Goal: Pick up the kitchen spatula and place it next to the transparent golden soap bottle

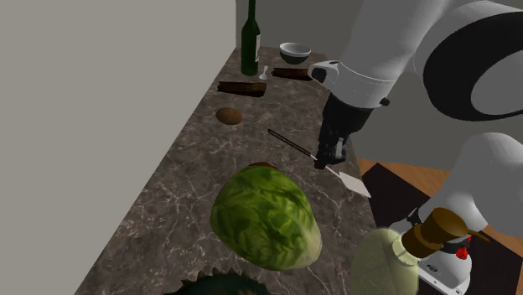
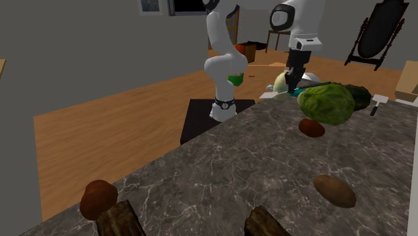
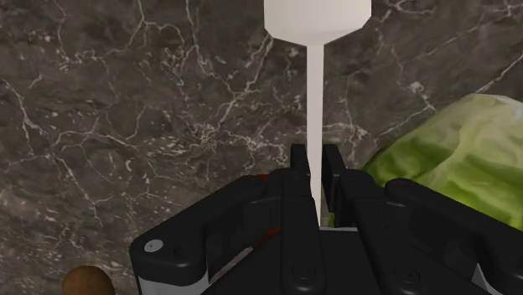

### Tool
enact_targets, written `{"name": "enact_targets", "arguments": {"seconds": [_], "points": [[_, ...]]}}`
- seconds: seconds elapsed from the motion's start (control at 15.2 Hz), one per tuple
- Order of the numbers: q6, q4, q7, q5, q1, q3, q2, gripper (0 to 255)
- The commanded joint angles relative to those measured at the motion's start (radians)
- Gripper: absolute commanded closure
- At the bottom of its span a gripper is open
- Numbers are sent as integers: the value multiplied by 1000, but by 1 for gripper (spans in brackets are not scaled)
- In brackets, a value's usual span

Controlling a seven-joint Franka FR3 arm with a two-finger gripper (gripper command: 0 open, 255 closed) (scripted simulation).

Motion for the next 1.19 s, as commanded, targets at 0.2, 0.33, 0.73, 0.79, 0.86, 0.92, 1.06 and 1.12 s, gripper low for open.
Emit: {"name": "enact_targets", "arguments": {"seconds": [0.2, 0.33, 0.73, 0.79, 0.86, 0.92, 1.06, 1.12], "points": [[75, -53, -1, 8, 2, 12, 22, 255], [106, -73, -1, 12, 3, 17, 32, 255], [202, -130, -2, 22, 5, 33, 72, 255], [218, -138, -2, 23, 5, 36, 80, 255], [235, -147, -2, 25, 5, 38, 88, 255], [252, -155, -2, 26, 6, 41, 97, 255], [286, -171, -2, 29, 5, 47, 115, 255], [303, -179, -2, 30, 5, 50, 125, 255]]}}
